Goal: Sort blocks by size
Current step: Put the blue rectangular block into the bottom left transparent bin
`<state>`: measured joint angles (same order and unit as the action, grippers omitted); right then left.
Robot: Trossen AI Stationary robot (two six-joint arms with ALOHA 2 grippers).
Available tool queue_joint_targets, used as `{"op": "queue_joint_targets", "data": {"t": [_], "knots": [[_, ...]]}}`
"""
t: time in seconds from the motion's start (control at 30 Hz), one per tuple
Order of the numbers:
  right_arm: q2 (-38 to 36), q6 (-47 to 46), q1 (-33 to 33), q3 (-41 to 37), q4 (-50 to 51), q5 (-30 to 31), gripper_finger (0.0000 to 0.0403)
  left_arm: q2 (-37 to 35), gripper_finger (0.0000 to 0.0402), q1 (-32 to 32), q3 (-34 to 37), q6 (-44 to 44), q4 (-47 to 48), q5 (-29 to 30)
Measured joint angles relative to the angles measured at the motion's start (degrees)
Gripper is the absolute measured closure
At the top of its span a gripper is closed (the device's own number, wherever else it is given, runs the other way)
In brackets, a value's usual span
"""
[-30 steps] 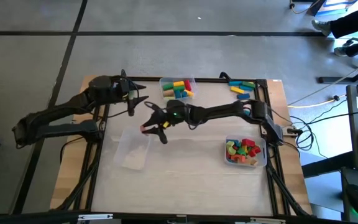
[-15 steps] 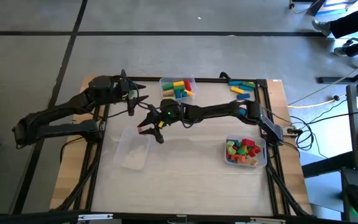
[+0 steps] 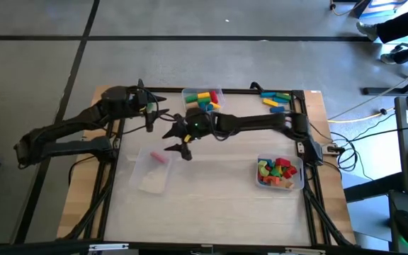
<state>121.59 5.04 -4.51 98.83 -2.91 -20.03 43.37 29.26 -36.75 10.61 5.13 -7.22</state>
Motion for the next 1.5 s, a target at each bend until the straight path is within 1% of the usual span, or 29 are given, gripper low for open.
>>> {"op": "queue_joint_targets", "data": {"t": [0.23, 0.33, 0.5, 0.6, 0.77, 0.83, 0.9, 0.97, 1.03, 1.17, 1.33, 1.5], "knots": [[-6.85, -0.13, 0.00, 0.00, 19.87, 6.69, 0.0170, 3.22, 0.0183, -1.36, 0.02, 1.55, -1.01, 0.02], [-9.03, -0.91, 0.00, 0.00, 27.57, 9.00, 0.0171, 6.37, 0.0183, -2.33, 0.02, 1.60, -1.97, 0.02], [-11.03, -5.04, -0.02, 0.00, 39.06, 11.39, 0.0171, 12.52, 0.0183, -2.73, 0.02, 3.03, -4.82, -0.07], [-11.57, -6.93, -0.14, -0.45, 44.46, 15.80, 0.0171, 15.26, 0.0183, -2.33, 0.02, 2.86, -7.94, -0.06], [-13.97, -10.39, -1.46, -4.81, 48.27, 22.74, 0.0171, 18.37, 0.0183, -1.88, 0.12, 3.79, -10.08, -2.04], [-15.61, -12.10, -2.53, -7.50, 49.55, 25.49, 0.0171, 18.72, 0.0183, -1.46, 1.42, 4.03, -11.99, -2.17], [-17.88, -13.75, -4.03, -10.92, 50.43, 27.42, 0.0171, 18.79, 0.0183, -0.66, 2.71, 4.11, -15.00, -2.17], [-20.63, -15.26, -5.75, -14.48, 50.29, 28.52, 0.0171, 18.58, 0.0183, 0.31, 3.60, 4.43, -16.05, -2.19], [-23.72, -16.25, -7.48, -18.03, 50.35, 29.40, 0.0171, 18.58, 0.0183, 1.00, 3.67, 4.90, -16.09, -2.23], [-30.01, -18.08, -11.33, -25.12, 51.29, 32.98, 0.0171, 18.56, 0.0183, 1.98, 3.67, 6.44, -14.33, -2.74], [-36.14, -20.53, -18.34, -34.07, 51.56, 33.76, 0.0171, 18.56, 0.0183, 2.27, 3.67, 7.19, -13.72, -2.90], [-37.85, -24.52, -26.40, -41.39, 53.77, 33.52, 0.0171, 18.56, 0.0183, 2.29, 3.67, 7.24, -13.66, -2.89]]}}
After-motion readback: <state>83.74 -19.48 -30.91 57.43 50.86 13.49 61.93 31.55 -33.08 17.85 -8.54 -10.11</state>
